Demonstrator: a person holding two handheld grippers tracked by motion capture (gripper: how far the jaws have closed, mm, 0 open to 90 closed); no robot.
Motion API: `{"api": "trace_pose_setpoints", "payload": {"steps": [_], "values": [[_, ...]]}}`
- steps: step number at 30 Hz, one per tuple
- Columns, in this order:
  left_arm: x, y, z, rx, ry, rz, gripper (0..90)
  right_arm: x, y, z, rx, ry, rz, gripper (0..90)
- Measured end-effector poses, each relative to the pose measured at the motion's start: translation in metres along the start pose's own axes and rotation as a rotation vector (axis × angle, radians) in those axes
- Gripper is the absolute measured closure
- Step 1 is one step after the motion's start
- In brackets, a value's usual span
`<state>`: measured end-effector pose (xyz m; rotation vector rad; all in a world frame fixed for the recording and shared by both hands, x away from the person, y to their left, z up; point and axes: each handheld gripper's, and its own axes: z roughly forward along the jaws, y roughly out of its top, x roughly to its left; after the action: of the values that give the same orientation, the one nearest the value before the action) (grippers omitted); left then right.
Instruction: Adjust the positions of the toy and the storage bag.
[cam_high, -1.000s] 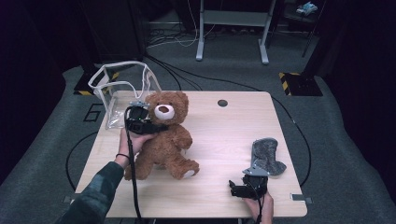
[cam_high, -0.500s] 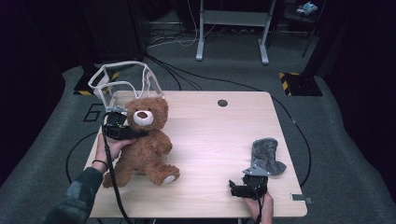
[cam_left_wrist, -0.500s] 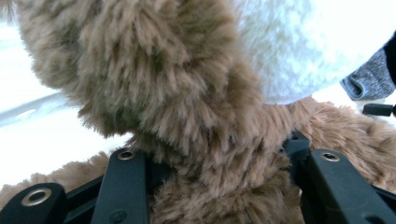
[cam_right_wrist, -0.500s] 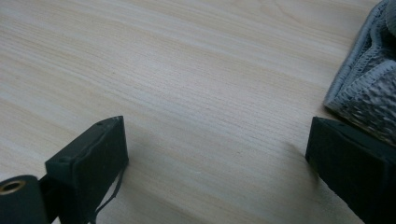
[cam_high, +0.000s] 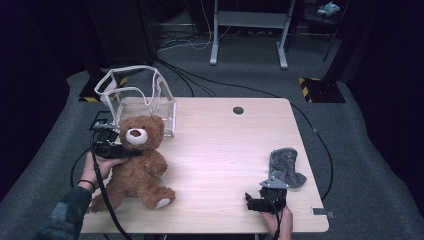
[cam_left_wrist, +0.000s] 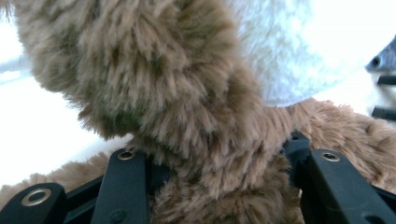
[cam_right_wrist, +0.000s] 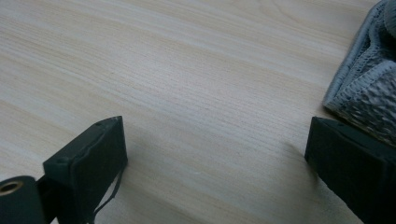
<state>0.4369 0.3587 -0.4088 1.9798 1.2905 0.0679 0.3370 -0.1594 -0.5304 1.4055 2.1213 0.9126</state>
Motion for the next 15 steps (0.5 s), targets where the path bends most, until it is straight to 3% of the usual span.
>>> {"api": "trace_pose_setpoints", "payload": {"steps": [3,9,12,13,14,15], "values": [[0.009,-0.009,-0.001,0.031,0.017,-0.012,51.0,0.000,0.000,0.000,0.000,0.000,0.000,4.8],[0.027,-0.024,0.007,0.062,-0.009,-0.062,48.4,0.000,0.000,0.000,-0.001,-0.001,0.003,4.8],[0.032,-0.025,0.015,0.082,0.016,-0.063,45.1,0.001,0.000,0.000,0.000,0.001,0.008,4.8],[0.033,-0.026,0.018,0.101,0.035,-0.053,43.1,0.000,0.001,0.000,0.001,0.022,-0.027,4.8],[0.035,-0.026,0.021,0.126,0.056,-0.034,42.0,0.000,0.001,0.001,0.005,0.032,-0.027,4.8],[0.036,-0.027,0.024,0.121,0.055,-0.053,40.6,0.001,0.002,0.001,0.004,0.031,-0.030,4.7]]}}
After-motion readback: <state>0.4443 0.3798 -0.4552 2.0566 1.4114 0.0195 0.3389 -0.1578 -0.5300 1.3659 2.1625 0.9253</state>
